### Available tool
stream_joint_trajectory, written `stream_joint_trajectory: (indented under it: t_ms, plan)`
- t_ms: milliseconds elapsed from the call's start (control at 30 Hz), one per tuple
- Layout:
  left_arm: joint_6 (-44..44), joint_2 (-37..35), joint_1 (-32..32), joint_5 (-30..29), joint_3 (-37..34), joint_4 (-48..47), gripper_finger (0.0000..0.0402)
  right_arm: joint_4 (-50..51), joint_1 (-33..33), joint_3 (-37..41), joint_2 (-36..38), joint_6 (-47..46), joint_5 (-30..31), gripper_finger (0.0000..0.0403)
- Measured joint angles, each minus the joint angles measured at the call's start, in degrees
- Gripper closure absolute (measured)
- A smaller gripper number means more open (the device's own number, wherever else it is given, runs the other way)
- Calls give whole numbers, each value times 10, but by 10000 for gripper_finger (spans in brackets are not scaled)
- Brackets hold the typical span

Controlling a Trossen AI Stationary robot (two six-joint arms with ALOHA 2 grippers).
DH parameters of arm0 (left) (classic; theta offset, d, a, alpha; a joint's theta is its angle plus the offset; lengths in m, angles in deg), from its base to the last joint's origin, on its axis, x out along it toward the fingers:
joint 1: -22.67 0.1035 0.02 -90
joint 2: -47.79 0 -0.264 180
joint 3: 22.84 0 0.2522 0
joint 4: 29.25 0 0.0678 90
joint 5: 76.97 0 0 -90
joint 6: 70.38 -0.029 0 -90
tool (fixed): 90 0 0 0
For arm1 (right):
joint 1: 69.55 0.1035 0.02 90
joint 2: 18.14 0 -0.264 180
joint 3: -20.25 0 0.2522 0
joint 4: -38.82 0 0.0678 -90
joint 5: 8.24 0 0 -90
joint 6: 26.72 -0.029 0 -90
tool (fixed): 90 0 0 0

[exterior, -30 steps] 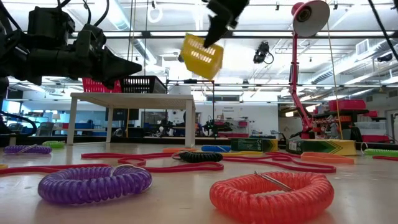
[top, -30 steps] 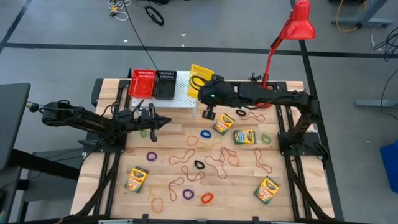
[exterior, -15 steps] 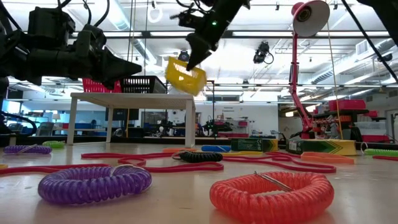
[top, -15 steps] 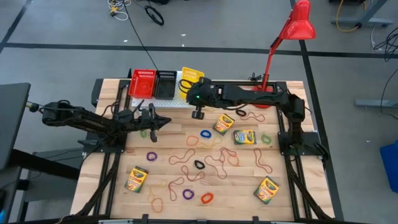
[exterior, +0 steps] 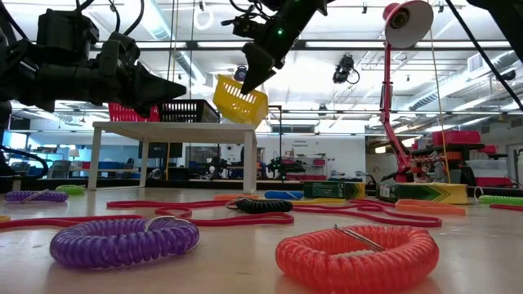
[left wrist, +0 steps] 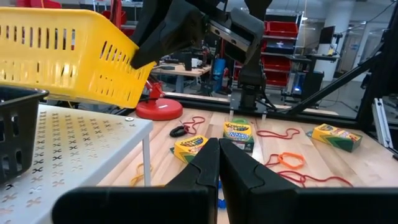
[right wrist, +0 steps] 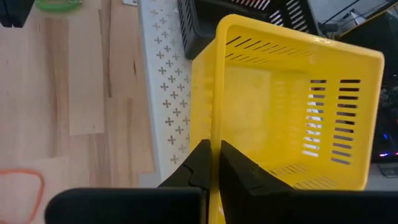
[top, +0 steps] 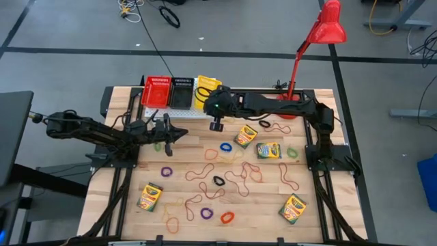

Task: Pick & Place Office Desk Supplies
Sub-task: Put the yellow bin on the shelf

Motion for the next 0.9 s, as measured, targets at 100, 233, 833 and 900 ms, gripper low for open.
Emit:
stream_joint_trajectory:
  t_ms: [100,233,833,900]
  plan:
    - [0,0,0,0,0,0,391,3,0,0,-4,0,-2,384]
    - [0,0,0,0,0,0,391,-2,1,0,-7,4,-2,374]
    - [0,0,0,0,0,1,391,-33,1,0,-8,15,-4,359]
    - [0,0,0,0,0,1,391,-42,1,0,-8,16,-4,359]
